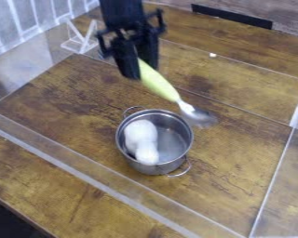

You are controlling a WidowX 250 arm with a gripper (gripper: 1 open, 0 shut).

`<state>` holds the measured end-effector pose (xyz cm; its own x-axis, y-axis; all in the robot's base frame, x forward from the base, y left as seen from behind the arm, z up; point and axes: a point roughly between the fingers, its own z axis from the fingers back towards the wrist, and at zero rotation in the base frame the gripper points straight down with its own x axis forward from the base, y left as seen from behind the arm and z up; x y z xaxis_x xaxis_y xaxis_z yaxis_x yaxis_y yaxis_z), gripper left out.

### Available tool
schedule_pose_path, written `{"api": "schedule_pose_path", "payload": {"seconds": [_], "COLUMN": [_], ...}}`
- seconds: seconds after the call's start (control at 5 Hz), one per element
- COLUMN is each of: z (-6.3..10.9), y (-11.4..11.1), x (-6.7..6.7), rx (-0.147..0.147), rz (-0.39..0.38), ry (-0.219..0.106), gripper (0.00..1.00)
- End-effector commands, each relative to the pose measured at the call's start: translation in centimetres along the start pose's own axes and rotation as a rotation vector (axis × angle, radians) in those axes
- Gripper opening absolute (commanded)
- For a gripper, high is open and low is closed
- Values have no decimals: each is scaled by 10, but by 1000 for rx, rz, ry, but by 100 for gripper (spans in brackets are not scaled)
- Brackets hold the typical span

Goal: Move the green spoon to the right

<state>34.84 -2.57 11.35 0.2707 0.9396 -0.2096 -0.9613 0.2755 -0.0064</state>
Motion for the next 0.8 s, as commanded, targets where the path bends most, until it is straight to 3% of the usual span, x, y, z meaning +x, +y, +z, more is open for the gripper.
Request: {"api": "schedule_pose_path", "payload": {"seconds": [0.0, 0.2, 0.6], "z": [29, 19, -21], "y": [-10, -21, -14], "x": [-40, -59, -112], "rx": [-78, -49, 5], "rz": [-107, -245, -417], "ry": [-29, -37, -72], "gripper": [0, 0, 0]}}
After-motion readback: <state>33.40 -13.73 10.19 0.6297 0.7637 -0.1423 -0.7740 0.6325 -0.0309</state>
